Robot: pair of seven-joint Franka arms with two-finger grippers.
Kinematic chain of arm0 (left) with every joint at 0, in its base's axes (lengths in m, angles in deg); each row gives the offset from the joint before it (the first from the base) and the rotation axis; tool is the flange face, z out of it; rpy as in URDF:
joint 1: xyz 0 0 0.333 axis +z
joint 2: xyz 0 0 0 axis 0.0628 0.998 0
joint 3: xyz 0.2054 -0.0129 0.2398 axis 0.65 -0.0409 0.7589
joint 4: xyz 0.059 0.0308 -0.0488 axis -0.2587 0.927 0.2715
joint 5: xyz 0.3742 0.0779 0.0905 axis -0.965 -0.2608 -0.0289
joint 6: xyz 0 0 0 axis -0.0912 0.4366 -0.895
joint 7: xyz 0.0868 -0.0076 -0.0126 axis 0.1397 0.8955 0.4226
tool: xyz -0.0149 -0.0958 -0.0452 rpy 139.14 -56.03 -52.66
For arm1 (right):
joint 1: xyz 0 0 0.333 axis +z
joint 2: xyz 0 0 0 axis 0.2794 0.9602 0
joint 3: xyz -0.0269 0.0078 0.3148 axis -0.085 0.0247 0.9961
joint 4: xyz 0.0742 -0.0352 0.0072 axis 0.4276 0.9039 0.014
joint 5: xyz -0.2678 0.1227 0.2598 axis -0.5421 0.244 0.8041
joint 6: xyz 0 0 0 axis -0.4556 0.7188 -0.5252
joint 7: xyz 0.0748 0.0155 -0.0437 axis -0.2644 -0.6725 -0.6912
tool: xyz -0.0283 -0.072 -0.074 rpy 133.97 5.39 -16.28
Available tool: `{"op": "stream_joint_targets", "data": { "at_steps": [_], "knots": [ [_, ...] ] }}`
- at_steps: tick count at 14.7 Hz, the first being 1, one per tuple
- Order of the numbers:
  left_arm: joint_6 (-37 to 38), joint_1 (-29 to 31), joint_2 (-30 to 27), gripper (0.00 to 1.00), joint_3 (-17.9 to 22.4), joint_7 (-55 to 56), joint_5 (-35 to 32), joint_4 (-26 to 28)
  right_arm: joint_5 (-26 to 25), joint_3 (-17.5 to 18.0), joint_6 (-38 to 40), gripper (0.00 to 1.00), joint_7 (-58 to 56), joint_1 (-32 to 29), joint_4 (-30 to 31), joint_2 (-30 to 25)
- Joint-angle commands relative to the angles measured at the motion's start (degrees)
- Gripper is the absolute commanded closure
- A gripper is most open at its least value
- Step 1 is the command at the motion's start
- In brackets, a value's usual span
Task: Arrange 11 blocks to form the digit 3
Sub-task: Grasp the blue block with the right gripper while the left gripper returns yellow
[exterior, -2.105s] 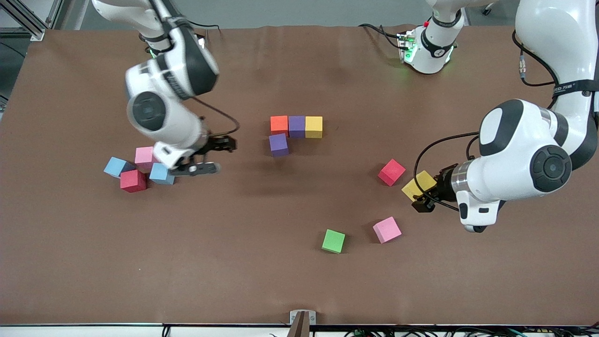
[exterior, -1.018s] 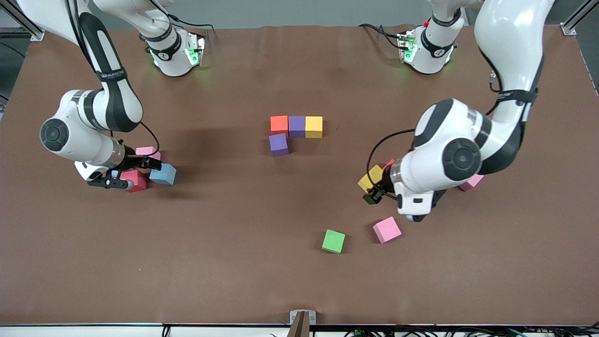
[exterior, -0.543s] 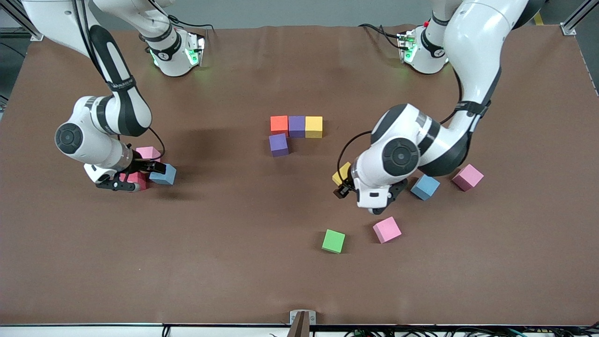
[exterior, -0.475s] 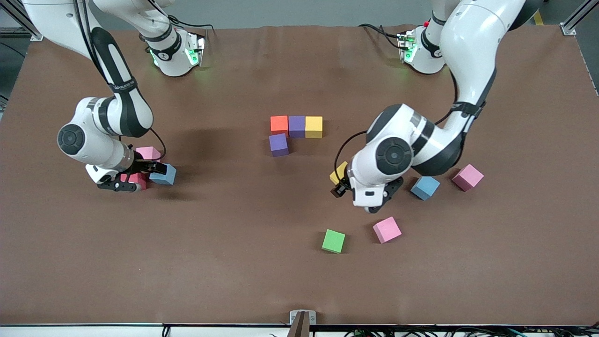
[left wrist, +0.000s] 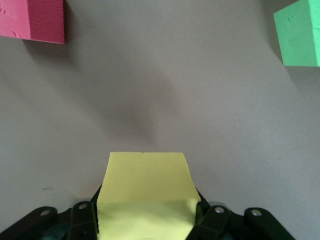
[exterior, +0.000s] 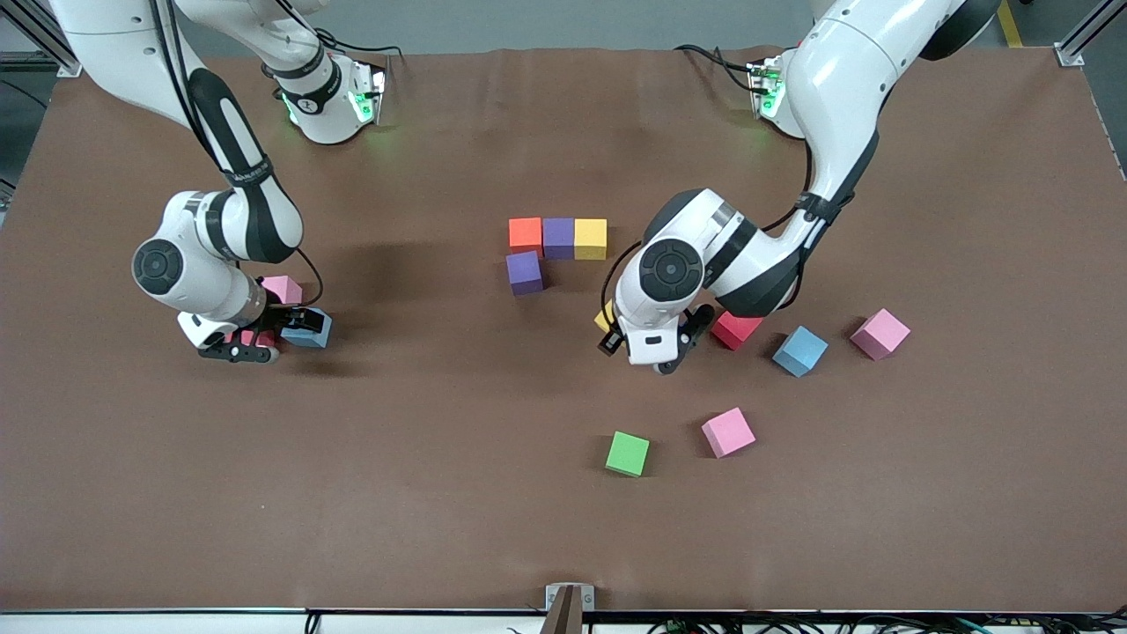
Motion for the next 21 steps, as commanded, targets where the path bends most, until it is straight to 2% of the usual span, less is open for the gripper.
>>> {"op": "stream_joint_targets", "data": {
  "at_steps": [1,3,4,5,6,11,17,21],
  "knots": [
    [-0.8,0.55,-1.39,1.0,0.12,1.25,-1.15,1.29,-0.71,0.18,-1.81,0.12,-0.1,0.17,1.57,0.19],
    [-0.8,0.73,-1.48,1.0,0.12,1.34,-1.06,1.29,-0.71,0.27,-1.37,0.43,-0.1,0.17,1.57,0.28],
    [-0.8,0.81,-1.4,1.0,0.12,1.43,-1.06,1.29,-0.71,0.27,-1.02,0.54,-0.1,0.86,1.4,0.28],
    [-0.8,0.9,-1.22,1.0,0.12,1.43,-1.06,1.29,-0.71,0.27,-0.67,0.62,-0.1,1.48,1.14,0.19],
    [-0.89,0.99,-1.22,1.0,0.12,1.43,-1.06,1.29,-0.71,0.27,0.12,0.66,-0.1,2.01,0.7,0.01],
    [-0.97,1.43,-1.31,1.0,0.21,1.43,-1.06,1.2,-0.44,0.36,12.33,0.66,2.96,7.62,-10.1,-0.08],
    [-1.24,1.61,-1.48,1.0,0.29,1.34,-1.06,1.12,0.17,0.36,12.43,0.65,11.23,17.2,-18.62,3.34],
    [-1.24,1.61,-1.48,0.99,0.38,1.34,-1.06,1.11,0.26,0.36,12.08,0.65,16.5,23.97,-25.48,9.4]
  ]
}}
